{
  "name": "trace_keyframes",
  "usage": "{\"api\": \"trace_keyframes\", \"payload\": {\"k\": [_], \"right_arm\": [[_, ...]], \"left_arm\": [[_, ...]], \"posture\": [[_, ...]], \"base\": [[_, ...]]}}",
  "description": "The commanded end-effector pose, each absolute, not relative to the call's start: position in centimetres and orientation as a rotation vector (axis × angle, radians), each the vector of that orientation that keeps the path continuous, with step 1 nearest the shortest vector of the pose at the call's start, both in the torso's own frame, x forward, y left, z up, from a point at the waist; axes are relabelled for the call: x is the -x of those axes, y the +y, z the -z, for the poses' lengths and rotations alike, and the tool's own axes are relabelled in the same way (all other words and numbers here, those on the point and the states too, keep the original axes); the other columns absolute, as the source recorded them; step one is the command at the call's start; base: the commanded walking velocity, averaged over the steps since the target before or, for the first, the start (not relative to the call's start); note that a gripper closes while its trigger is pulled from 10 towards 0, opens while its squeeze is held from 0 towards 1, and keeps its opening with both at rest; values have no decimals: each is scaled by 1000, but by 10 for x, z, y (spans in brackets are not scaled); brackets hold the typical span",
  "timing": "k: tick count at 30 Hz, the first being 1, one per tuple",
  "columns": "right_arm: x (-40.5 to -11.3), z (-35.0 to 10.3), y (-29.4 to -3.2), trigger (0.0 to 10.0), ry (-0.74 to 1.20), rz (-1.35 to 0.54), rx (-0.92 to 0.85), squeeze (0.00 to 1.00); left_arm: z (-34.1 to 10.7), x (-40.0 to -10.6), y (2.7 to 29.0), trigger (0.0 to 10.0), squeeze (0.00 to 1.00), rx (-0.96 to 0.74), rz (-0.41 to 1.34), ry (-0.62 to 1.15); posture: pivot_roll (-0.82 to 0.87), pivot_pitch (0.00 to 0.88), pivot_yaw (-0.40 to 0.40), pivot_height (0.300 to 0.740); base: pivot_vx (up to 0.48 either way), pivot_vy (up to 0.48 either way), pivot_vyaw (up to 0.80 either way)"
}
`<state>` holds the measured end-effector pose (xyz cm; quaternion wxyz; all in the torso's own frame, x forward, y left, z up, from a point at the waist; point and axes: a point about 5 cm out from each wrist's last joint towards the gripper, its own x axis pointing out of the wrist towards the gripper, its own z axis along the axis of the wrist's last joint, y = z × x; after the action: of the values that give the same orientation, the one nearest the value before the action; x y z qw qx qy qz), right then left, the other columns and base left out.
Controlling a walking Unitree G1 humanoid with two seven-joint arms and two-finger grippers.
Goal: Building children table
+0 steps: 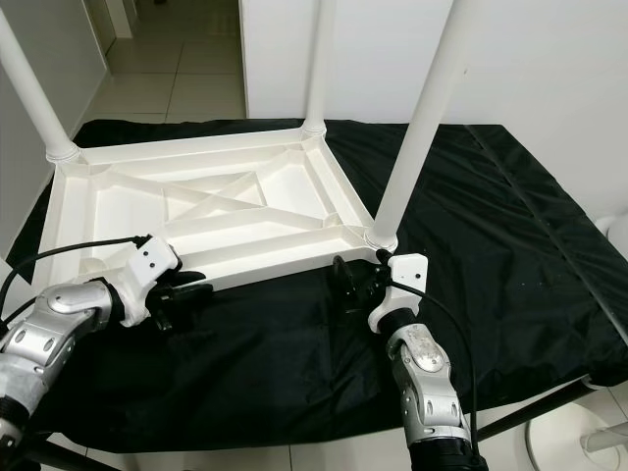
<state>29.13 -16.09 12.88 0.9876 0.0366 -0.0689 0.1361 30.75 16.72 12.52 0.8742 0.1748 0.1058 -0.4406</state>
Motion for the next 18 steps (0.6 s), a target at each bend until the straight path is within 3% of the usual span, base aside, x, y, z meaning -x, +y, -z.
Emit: {"api": "trace_keyframes", "payload": {"k": [1, 4, 5, 6, 7, 8, 9, 10, 18], "right_arm": [[-292, -127, -159, 10000, -136, -268, -72, 0], [-292, -126, -158, 10000, -137, -266, -76, 0], [-292, -126, -157, 10000, -138, -266, -78, 0], [-292, -126, -157, 10000, -138, -266, -78, 0], [-292, -126, -156, 10000, -138, -268, -80, 0], [-292, -127, -155, 10000, -139, -271, -80, 0], [-292, -127, -154, 10000, -139, -273, -81, 0], [-292, -127, -153, 10000, -140, -275, -82, 0], [-290, -125, -153, 10000, -137, -274, -83, 0]], "left_arm": [[-96, -293, 151, 0, 0, -276, 890, 302], [-91, -290, 146, 0, 0, -262, 863, 303], [-90, -289, 141, 1059, 0, -250, 827, 296], [-90, -289, 141, 1059, 0, -250, 827, 296], [-90, -289, 137, 2196, 0, -239, 804, 284], [-91, -289, 134, 2510, 0, -233, 792, 270], [-92, -288, 132, 4902, 0, -231, 786, 256], [-93, -286, 130, 10000, 0, -232, 782, 243], [-101, -280, 128, 10000, 0, -232, 816, 196]], "posture": [[-55, 50, -10, 740], [-55, 51, -15, 740], [-57, 53, -17, 740], [-57, 53, -17, 740], [-59, 55, -21, 740], [-60, 56, -21, 740], [-61, 58, -21, 740], [-61, 59, -20, 740], [-62, 65, -17, 740]], "base": [[0, 0, 0], [0, 0, 0], [0, 0, 0], [0, 0, 0], [0, 0, 0], [0, 0, 0], [0, 0, 0], [0, 0, 0], [0, 0, 0]]}}
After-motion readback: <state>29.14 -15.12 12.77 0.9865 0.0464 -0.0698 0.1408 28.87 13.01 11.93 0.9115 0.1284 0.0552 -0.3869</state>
